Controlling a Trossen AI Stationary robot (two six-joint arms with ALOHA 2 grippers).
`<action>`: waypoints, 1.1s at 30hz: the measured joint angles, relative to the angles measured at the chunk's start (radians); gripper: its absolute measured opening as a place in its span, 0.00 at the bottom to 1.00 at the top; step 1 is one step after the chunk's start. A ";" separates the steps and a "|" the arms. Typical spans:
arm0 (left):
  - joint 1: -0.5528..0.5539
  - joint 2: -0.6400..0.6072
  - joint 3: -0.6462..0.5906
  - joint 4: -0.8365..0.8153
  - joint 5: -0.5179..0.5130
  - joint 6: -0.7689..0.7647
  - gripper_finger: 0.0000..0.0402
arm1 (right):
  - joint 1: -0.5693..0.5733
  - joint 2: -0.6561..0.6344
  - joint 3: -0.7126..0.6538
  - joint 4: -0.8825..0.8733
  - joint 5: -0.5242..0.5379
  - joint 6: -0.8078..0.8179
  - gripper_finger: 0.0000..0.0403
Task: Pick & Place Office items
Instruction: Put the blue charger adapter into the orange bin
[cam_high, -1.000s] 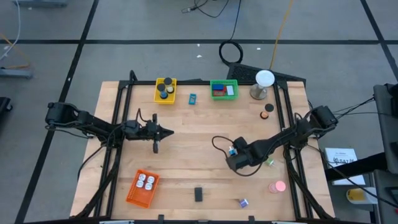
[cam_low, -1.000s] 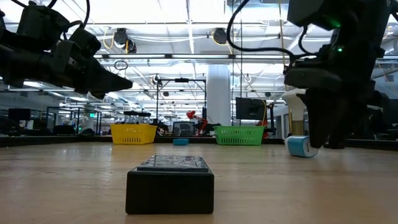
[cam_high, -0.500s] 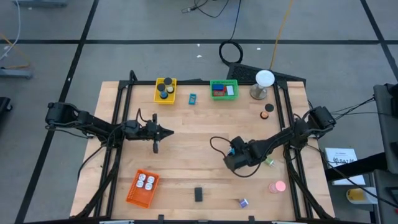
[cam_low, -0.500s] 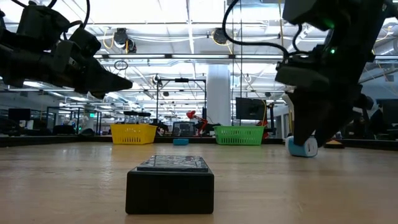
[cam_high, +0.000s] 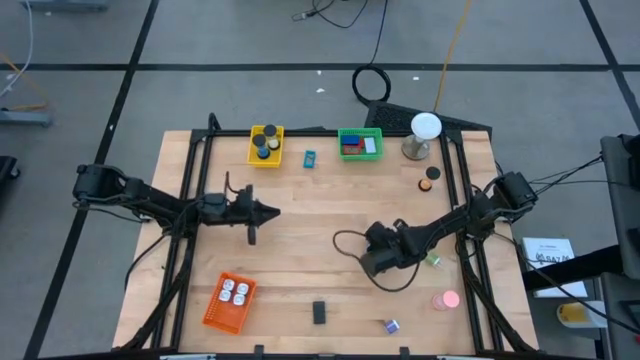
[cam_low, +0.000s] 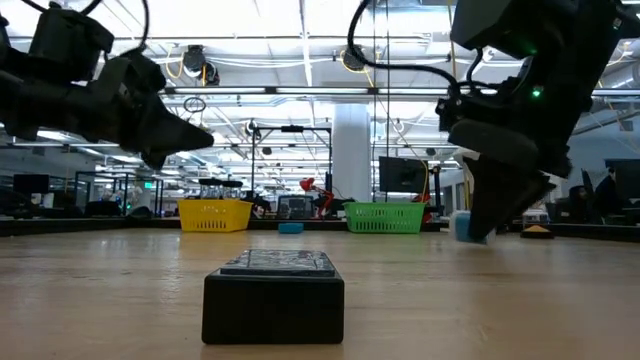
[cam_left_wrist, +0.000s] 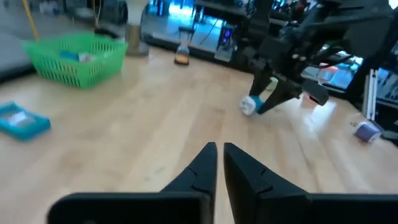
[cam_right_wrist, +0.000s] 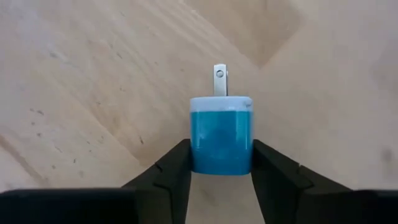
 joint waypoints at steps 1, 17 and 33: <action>0.000 0.000 0.016 -0.035 0.009 -0.034 0.09 | 0.001 0.000 0.000 0.007 0.033 -0.051 0.34; -0.068 0.301 0.433 -0.291 0.086 -0.309 0.59 | -0.090 0.093 0.002 0.774 0.281 -1.047 0.33; -0.063 0.414 0.592 -0.368 -0.026 -0.318 0.77 | -0.098 0.106 0.001 0.908 0.305 -1.245 0.33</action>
